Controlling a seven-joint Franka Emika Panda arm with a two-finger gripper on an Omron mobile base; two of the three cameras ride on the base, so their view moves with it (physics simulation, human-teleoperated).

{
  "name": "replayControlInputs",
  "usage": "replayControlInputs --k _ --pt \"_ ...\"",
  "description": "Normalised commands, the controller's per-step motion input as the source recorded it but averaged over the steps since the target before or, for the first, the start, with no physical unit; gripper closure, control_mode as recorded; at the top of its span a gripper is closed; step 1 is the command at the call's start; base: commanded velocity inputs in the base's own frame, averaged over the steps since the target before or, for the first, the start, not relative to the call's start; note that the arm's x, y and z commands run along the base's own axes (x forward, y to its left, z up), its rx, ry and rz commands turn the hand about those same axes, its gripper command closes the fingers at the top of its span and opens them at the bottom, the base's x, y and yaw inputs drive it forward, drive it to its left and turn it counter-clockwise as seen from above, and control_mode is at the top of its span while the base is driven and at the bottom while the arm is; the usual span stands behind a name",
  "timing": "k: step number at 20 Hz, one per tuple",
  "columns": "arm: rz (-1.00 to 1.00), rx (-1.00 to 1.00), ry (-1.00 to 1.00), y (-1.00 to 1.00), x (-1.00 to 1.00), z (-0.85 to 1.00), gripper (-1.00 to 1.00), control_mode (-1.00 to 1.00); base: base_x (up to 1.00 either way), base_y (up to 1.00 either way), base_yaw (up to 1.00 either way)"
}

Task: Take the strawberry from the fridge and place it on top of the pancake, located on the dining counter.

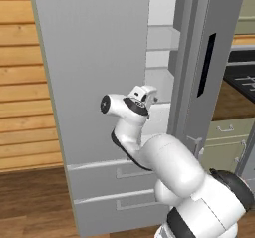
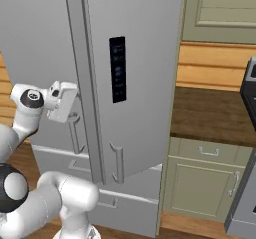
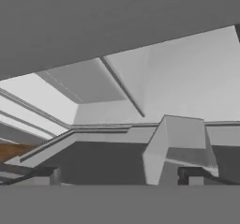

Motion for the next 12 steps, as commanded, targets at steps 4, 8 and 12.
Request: replayControlInputs --k 4,8,12 --pt "-0.04 -0.04 -0.03 -0.54 0.06 0.19 -1.00 -1.00 0.00 0.00 0.00" --pt "-0.04 -0.01 -0.04 -0.74 -0.31 0.14 -1.00 -1.00 0.00 0.00 0.00" --pt "-0.04 0.00 -0.05 -0.78 -0.51 0.18 -1.00 -1.00 0.00 0.00 0.00"
